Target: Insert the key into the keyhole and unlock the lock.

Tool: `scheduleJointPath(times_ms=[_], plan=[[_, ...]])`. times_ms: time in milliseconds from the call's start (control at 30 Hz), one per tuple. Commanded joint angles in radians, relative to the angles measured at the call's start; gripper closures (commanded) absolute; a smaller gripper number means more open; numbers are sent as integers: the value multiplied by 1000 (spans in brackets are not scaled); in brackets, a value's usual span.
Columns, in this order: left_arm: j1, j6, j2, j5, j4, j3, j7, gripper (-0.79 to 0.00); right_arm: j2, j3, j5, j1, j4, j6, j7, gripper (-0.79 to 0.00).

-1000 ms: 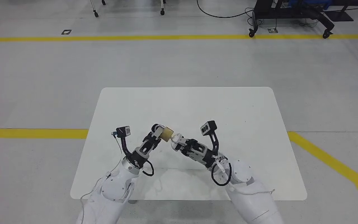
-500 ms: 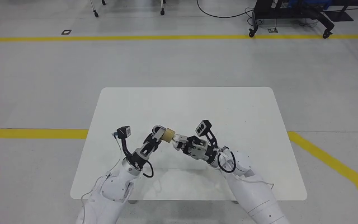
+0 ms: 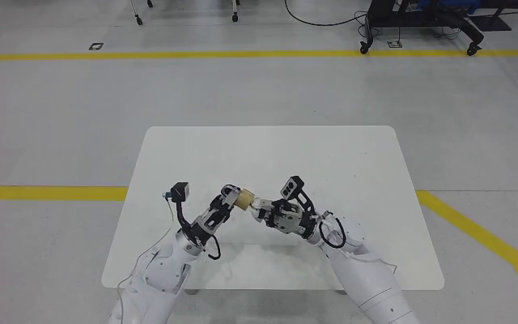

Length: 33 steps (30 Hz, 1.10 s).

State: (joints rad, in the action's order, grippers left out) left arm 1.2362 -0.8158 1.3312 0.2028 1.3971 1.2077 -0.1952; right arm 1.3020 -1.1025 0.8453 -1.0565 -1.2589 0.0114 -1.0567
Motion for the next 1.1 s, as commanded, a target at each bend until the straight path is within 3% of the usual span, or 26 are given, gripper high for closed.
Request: scheduleJointPath(times_ms=[0, 400, 433, 500, 667, 800, 1000, 1067], plan=[[6, 1, 1, 29, 4, 2, 25, 0, -2, -11, -38, -1, 0, 29, 50, 0], [9, 2, 1, 38, 8, 2, 39, 0, -2, -11, -38, -1, 0, 29, 50, 0], [9, 2, 1, 38, 8, 2, 39, 0, -2, -11, -38, -1, 0, 29, 50, -111], [9, 2, 1, 38, 8, 2, 39, 0, -2, -11, -38, -1, 0, 29, 50, -785], [16, 25, 1, 26, 19, 5, 44, 0, -2, -12, -31, -6, -7, 26, 50, -785], [30, 52, -4, -25, 47, 27, 31, 0, -15, -78, 53, -45, -38, 12, -22, -785], [54, 181, -15, 83, 113, 65, 6, 0, -27, -215, 195, -164, -119, 274, -161, -785], [64, 226, -16, 143, 134, 54, 5, 0, -27, -215, 195, -164, -119, 274, -161, -785]])
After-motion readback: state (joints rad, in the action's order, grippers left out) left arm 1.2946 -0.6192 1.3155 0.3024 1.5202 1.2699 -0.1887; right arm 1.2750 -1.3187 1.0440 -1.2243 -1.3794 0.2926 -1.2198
